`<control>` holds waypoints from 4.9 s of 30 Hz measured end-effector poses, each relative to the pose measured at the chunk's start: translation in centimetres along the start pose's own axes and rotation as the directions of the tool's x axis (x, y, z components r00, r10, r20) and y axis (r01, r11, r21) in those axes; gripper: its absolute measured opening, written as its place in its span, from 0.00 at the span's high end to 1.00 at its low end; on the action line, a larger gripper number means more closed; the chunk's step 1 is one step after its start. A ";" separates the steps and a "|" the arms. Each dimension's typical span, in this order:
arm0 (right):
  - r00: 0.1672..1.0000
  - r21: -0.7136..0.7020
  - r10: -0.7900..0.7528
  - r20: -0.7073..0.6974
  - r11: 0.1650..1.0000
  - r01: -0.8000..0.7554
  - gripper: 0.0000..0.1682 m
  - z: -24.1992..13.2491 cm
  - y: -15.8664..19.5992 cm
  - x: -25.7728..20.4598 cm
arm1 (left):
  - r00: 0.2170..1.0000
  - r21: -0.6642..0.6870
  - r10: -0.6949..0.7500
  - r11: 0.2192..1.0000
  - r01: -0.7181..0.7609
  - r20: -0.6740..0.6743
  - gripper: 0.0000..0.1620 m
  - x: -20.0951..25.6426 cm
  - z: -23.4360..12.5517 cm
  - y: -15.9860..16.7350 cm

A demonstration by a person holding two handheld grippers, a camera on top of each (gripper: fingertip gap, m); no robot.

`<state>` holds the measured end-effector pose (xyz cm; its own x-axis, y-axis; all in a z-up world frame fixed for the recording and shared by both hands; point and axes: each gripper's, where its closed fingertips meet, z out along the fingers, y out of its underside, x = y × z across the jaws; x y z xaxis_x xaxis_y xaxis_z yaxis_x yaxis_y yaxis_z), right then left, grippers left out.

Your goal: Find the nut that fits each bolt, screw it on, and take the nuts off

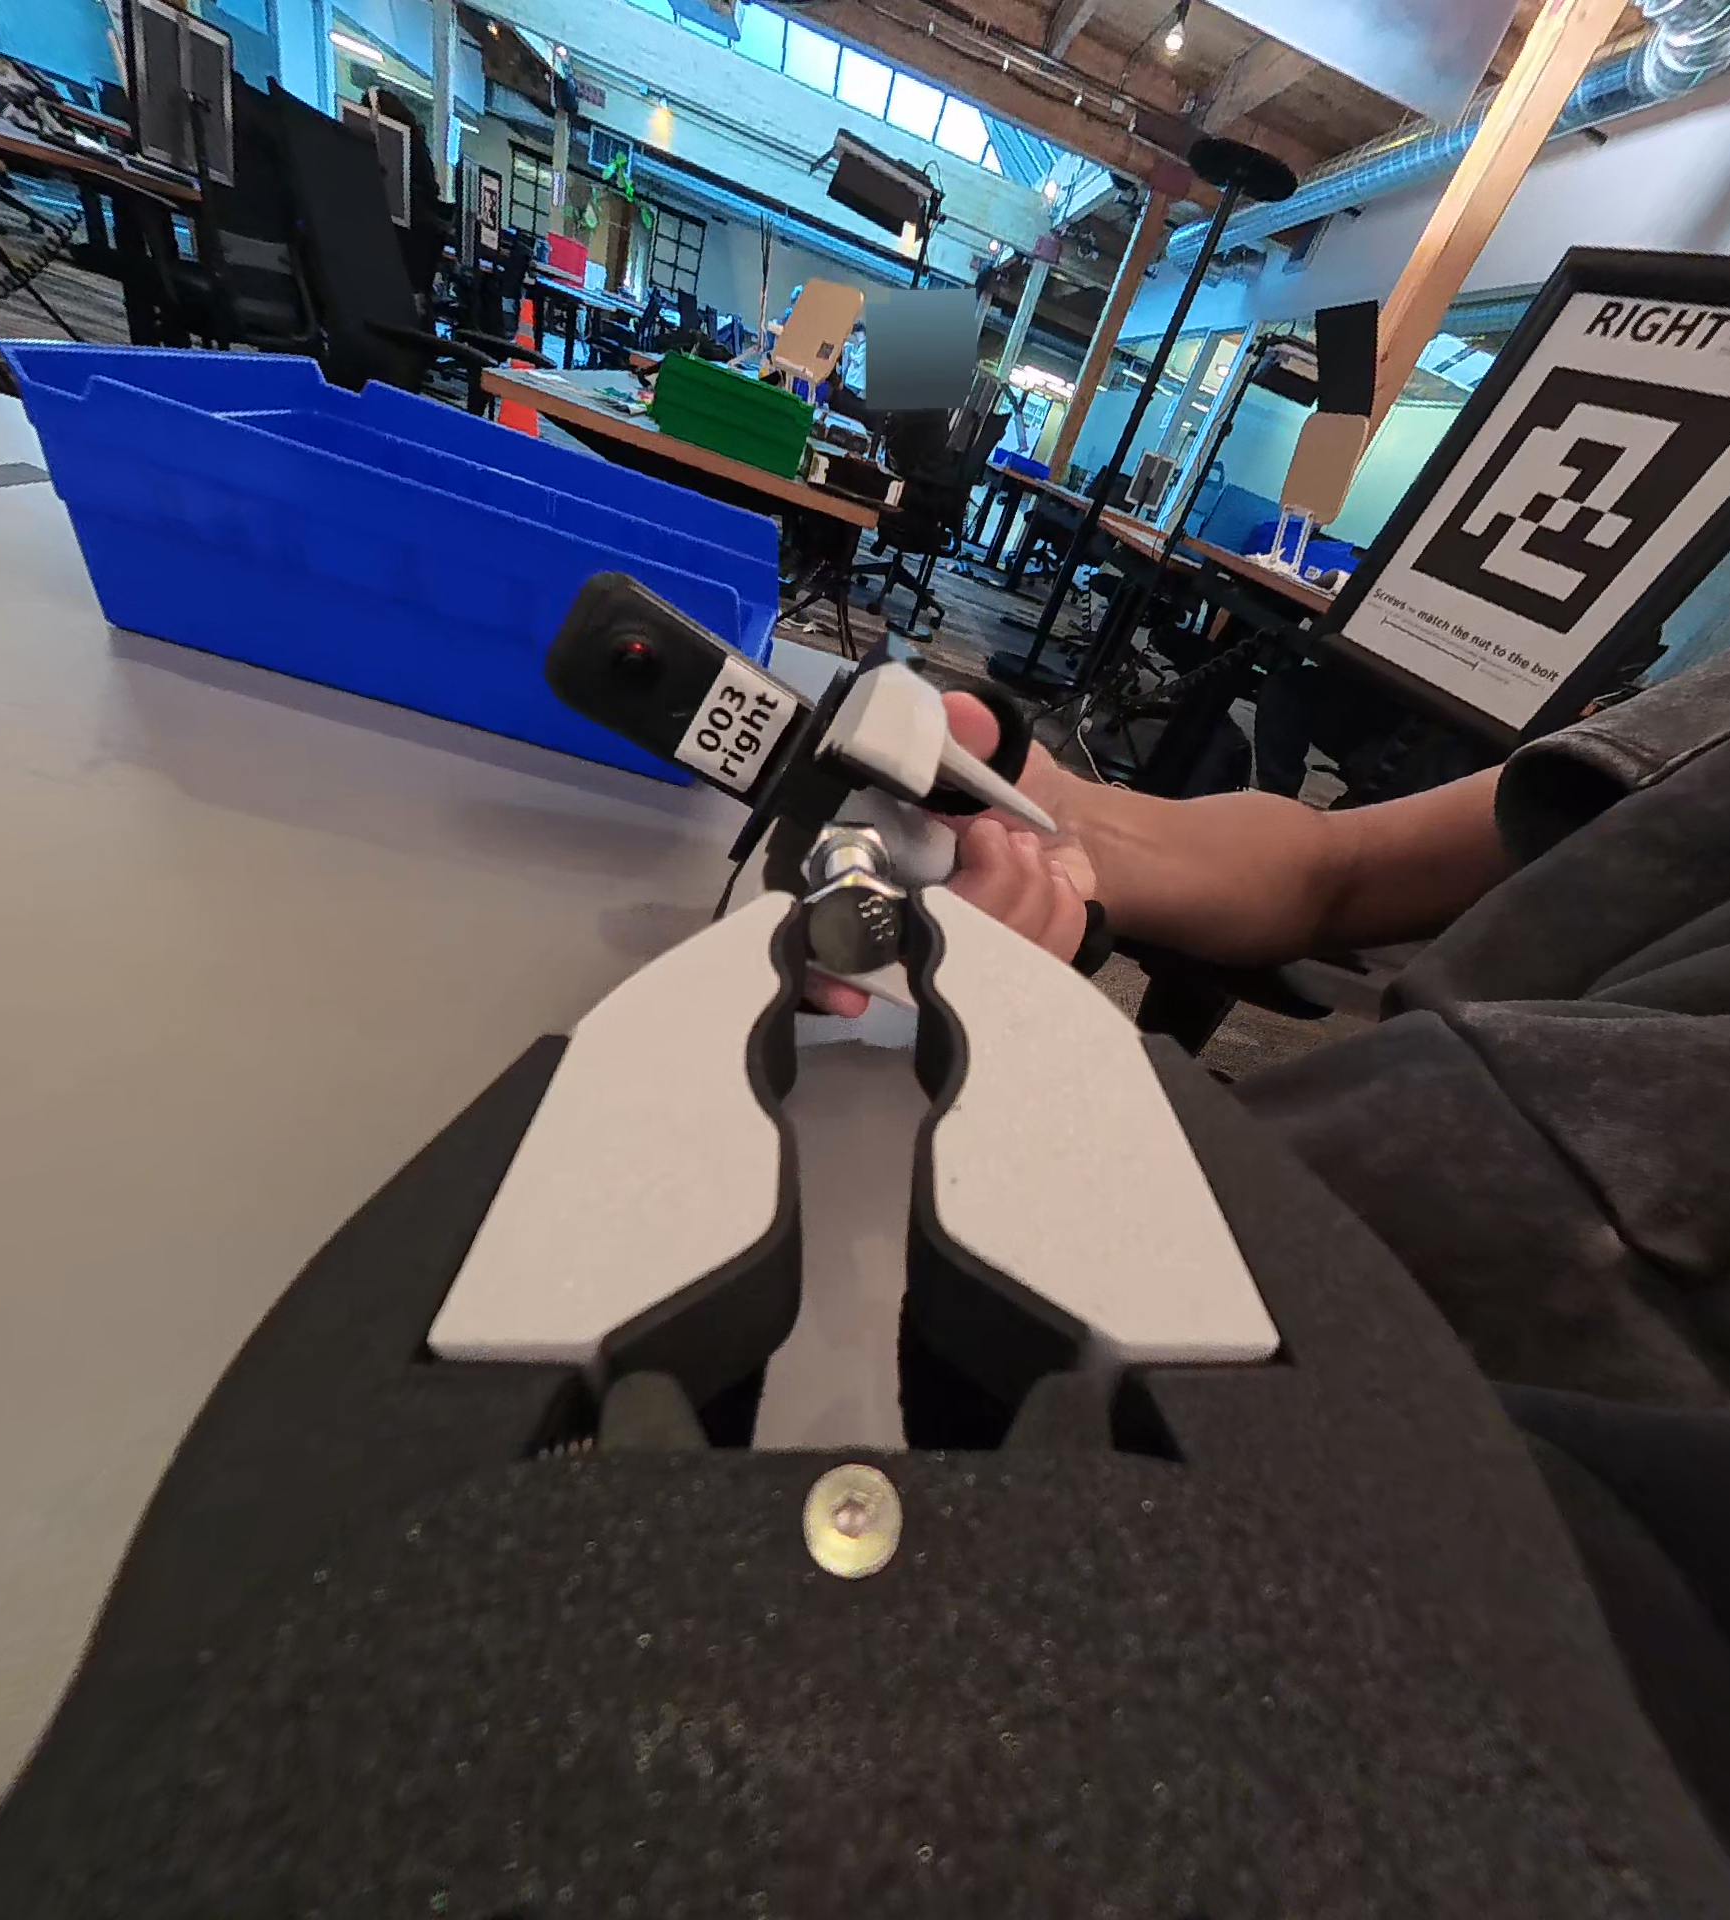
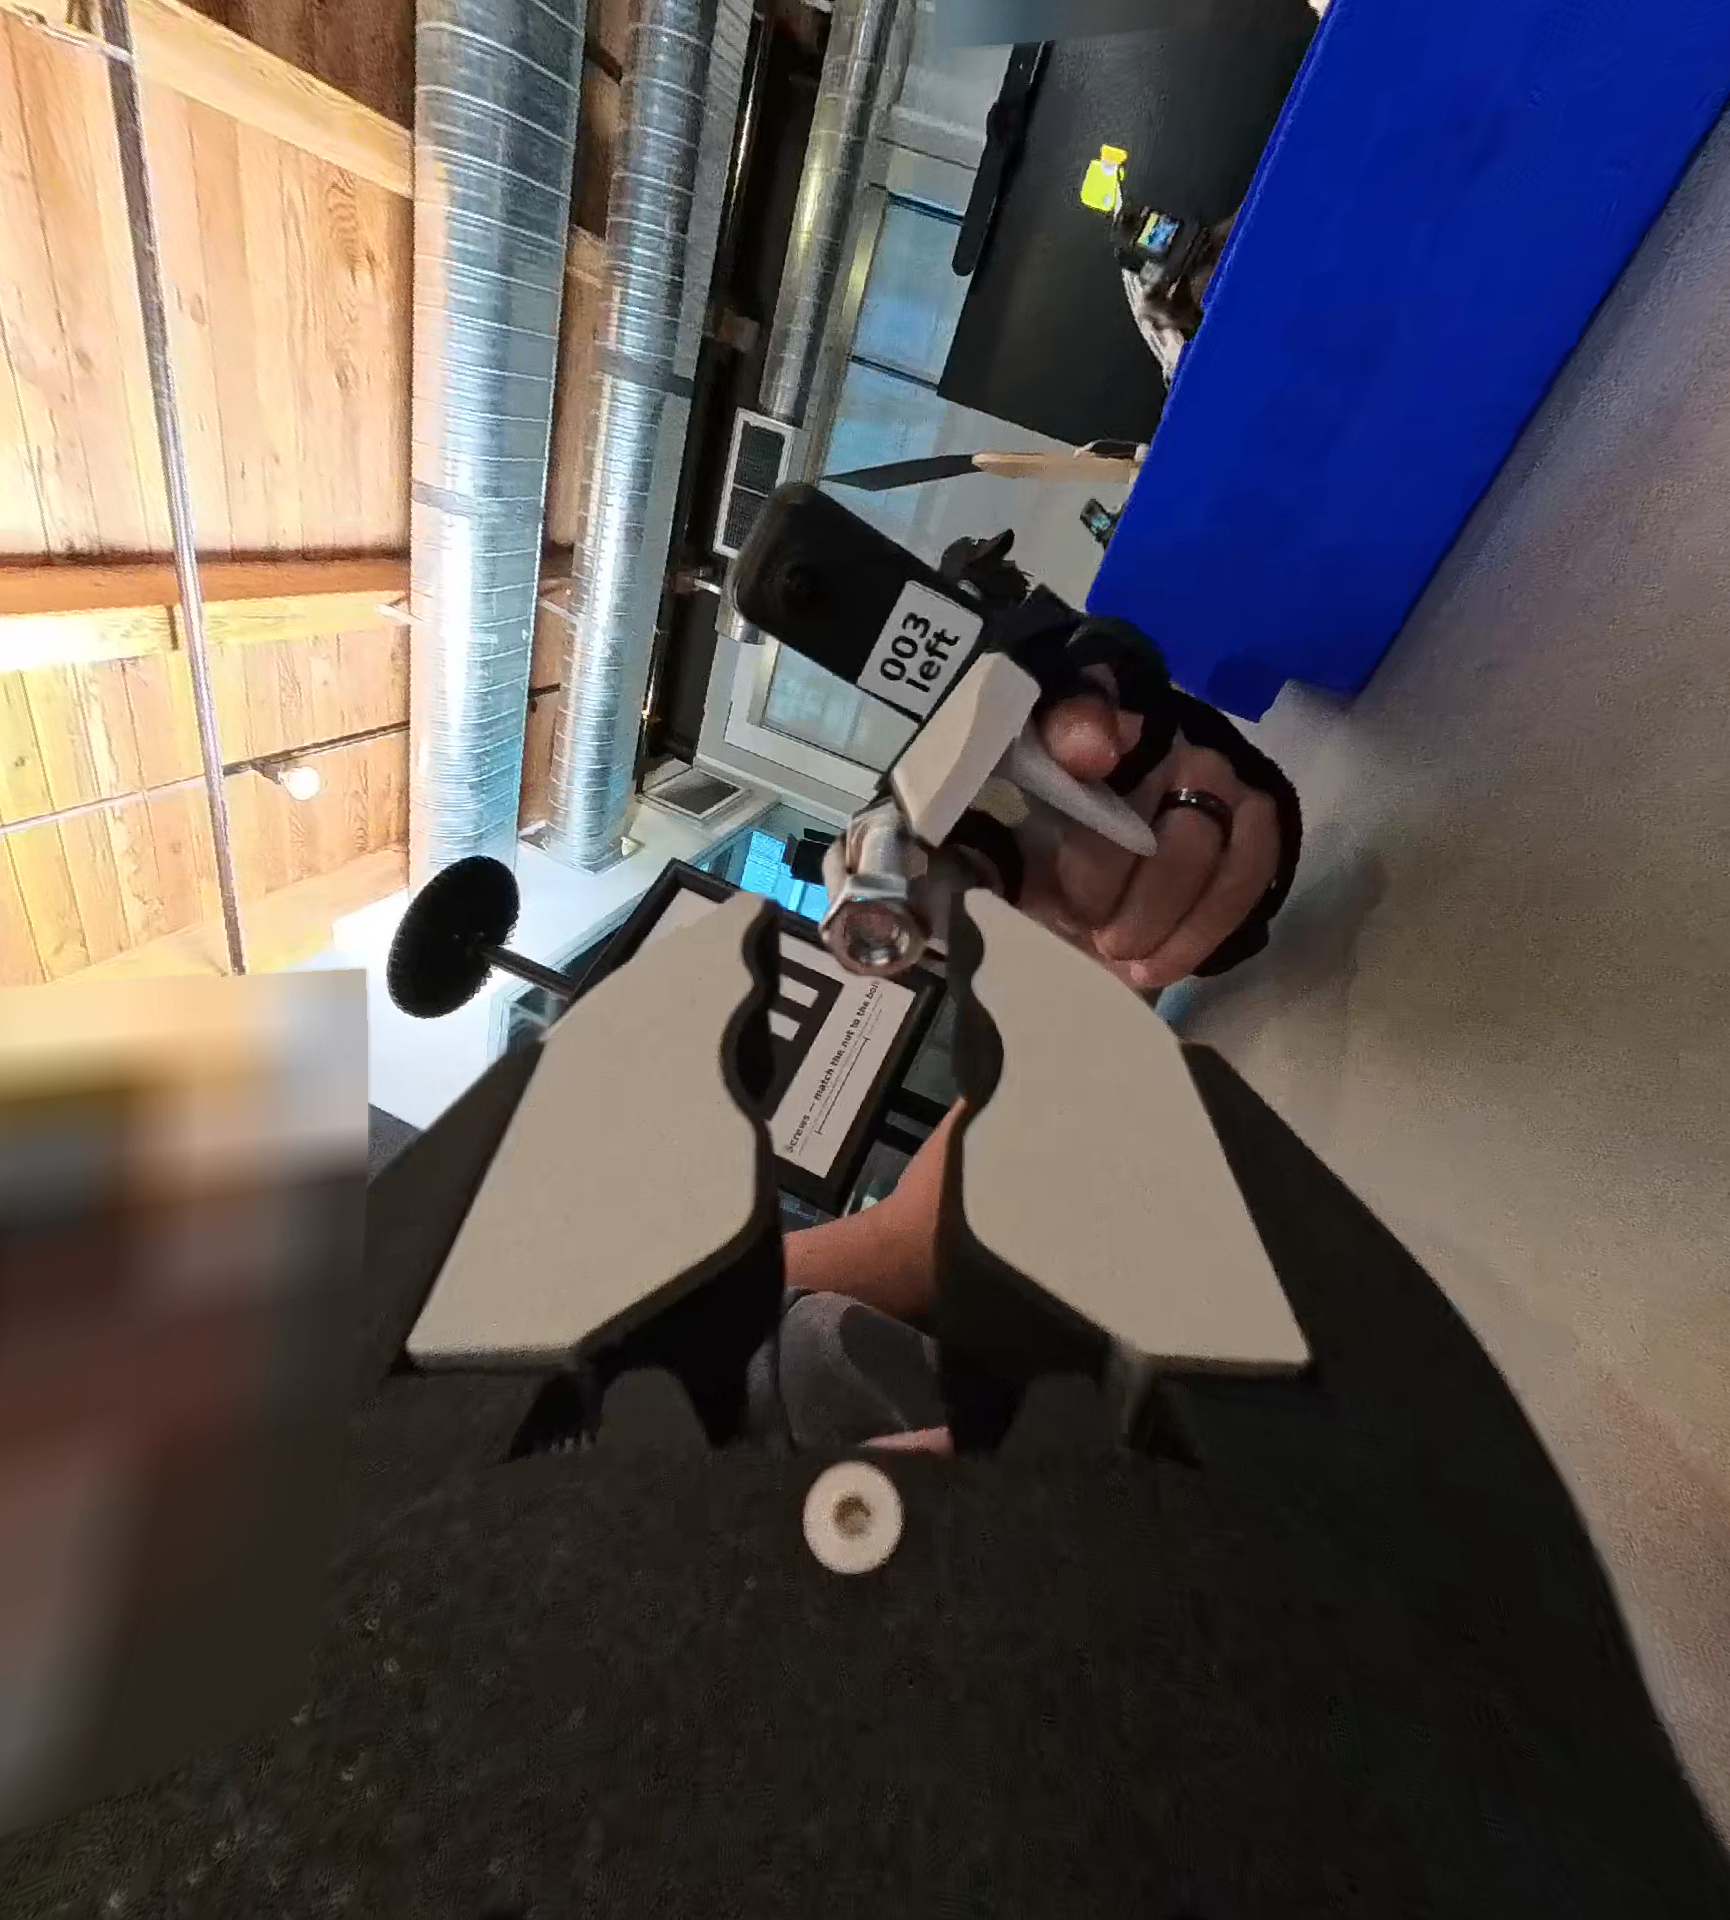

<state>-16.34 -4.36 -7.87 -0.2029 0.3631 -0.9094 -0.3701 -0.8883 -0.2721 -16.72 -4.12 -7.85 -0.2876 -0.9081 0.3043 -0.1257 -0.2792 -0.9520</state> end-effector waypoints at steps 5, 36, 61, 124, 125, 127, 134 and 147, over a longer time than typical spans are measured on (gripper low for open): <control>0.999 -0.009 -0.032 -0.011 0.999 0.032 0.89 0.0 0.1 0.1 | 1.000 0.007 -0.007 1.000 0.007 -0.008 0.89 0.0 -0.1 -0.1; -0.404 -0.504 -0.877 -0.261 -0.233 0.832 0.82 -0.7 0.5 -1.2 | 0.981 0.058 -0.155 0.985 0.162 -0.117 0.89 0.5 -0.7 -1.0; 0.997 0.115 -0.020 0.074 0.993 0.011 0.88 0.9 -0.4 0.3 | 0.997 0.083 -0.069 0.994 0.071 -0.024 0.89 -0.3 -0.7 -1.3; 0.629 -0.198 -0.726 -0.278 0.684 0.702 0.89 0.5 -0.6 0.8 | 0.986 0.083 -0.145 0.985 0.152 -0.076 0.89 -0.1 -0.6 -1.2; 0.469 -0.280 -0.830 -0.301 0.547 0.789 0.89 0.3 -0.6 0.8 | 0.985 0.096 -0.151 0.983 0.159 -0.086 0.89 -0.1 -0.7 -1.4; 0.084 -0.432 -0.959 -0.271 0.200 0.879 0.89 0.1 -0.5 0.5 | 0.979 0.125 -0.166 0.976 0.180 -0.114 0.89 0.1 -1.1 -1.9; -0.415 -0.672 -0.894 -0.170 -0.203 0.712 0.89 -1.3 -1.6 1.3 | 0.985 0.118 -0.166 0.978 0.172 -0.057 0.89 -0.7 -1.1 -1.6; -0.241 -0.574 -0.825 -0.512 0.119 0.810 0.89 -4.5 -7.0 -5.8 | 0.889 -0.040 0.029 0.999 -0.013 0.457 0.89 -6.0 -0.8 0.8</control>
<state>-8.51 -1.54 -2.08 0.8179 0.5011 0.2827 0.3117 0.0272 -0.9498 -15.84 1.37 -10.46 0.1747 -0.9581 0.2272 -0.1596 -0.2552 -0.9536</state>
